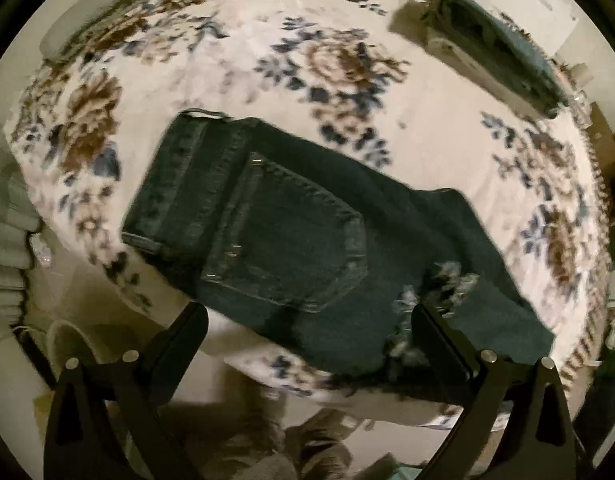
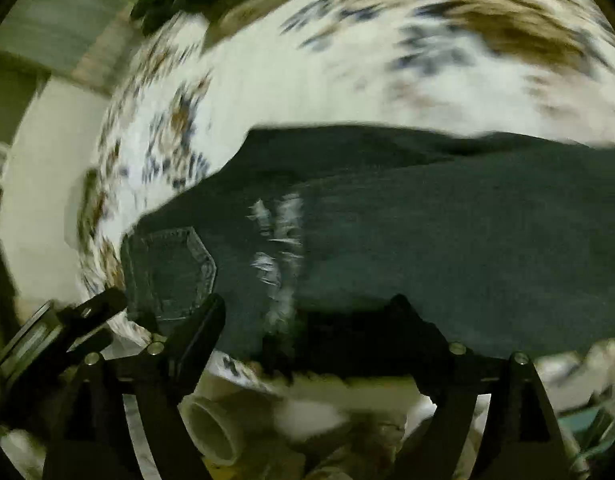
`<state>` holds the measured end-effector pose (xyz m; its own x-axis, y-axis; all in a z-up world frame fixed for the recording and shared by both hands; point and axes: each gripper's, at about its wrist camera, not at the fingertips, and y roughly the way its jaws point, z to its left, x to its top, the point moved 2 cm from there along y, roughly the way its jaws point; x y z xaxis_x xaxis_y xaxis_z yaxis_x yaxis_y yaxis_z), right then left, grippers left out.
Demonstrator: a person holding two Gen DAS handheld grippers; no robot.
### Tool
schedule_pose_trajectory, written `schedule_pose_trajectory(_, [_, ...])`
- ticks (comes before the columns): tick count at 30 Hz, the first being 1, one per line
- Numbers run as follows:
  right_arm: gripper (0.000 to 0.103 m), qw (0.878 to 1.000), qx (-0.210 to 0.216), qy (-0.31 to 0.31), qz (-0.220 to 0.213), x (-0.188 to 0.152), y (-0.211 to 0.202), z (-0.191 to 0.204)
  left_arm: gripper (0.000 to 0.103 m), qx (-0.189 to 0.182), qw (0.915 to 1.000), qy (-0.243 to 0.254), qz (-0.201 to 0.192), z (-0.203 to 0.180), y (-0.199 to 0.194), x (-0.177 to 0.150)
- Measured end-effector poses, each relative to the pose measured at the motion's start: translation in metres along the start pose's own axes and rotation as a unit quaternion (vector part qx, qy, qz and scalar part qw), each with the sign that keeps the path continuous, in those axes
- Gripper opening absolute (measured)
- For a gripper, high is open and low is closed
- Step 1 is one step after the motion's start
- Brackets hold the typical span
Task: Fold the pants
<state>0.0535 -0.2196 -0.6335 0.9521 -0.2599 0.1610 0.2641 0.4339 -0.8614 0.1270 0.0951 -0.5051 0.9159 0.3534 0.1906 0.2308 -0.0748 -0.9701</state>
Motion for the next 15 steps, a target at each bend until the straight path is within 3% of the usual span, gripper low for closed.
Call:
schedule_pose_trajectory(6, [0.086, 0.989, -0.054, 0.141, -0.006, -0.011, -0.063, -0.110, 0.103, -0.032, 0.9986, 0.025, 0.034, -0.048, 0.025, -0.007])
schedule_pose_trajectory(9, [0.086, 0.978, -0.047, 0.205, -0.006, -0.017, -0.072, -0.153, 0.101, -0.040, 0.9964, 0.049, 0.056, -0.074, 0.044, -0.009])
schedule_pose_trajectory(11, [0.085, 0.969, -0.015, 0.245, -0.017, -0.017, -0.075, -0.176, 0.093, -0.055, 0.9943, 0.061, 0.068, -0.089, 0.057, -0.011])
schedule_pose_trajectory(15, [0.070, 0.960, 0.010, 0.279, -0.029, -0.014, -0.069, -0.190, 0.074, -0.077, 0.9893, 0.079, 0.095, -0.111, 0.084, -0.012])
